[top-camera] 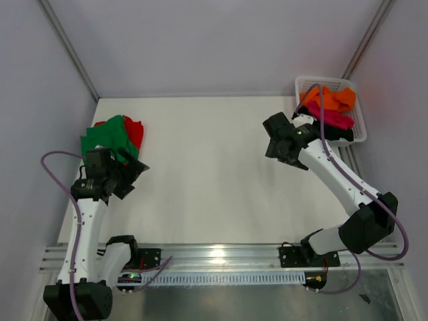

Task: Fold and stack the t-shirts
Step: Grab crumpled tshirt from bin with the right arm, then move the tshirt to the center of the board

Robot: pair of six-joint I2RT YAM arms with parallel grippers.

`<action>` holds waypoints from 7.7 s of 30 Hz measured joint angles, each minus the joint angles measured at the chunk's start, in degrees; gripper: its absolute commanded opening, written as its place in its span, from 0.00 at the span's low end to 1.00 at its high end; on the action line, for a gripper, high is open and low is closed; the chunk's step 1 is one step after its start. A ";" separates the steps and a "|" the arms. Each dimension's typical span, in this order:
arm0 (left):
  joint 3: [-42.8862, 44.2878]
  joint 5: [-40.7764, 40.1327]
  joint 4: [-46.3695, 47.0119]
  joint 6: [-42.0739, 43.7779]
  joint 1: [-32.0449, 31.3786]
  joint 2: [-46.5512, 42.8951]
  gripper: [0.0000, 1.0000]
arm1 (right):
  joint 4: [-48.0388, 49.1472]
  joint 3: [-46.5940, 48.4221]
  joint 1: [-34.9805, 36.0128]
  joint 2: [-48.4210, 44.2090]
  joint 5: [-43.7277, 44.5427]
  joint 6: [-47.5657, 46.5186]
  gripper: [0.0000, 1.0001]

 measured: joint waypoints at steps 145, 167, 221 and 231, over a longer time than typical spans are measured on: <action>-8.46 10.03 11.93 4.52 0.00 16.20 0.88 | 72.15 16.55 -19.50 -11.61 -83.32 25.75 0.03; -11.04 10.71 15.19 4.92 -0.02 18.32 0.88 | 117.39 17.29 -3.02 -4.81 -87.03 56.22 0.03; -11.02 10.67 13.97 5.49 0.00 15.82 0.87 | -7.13 6.01 -4.50 -12.22 -2.62 23.80 0.03; -10.73 13.62 13.55 4.39 0.00 14.60 0.88 | -2.64 -0.31 -4.50 -11.37 -2.23 21.11 0.34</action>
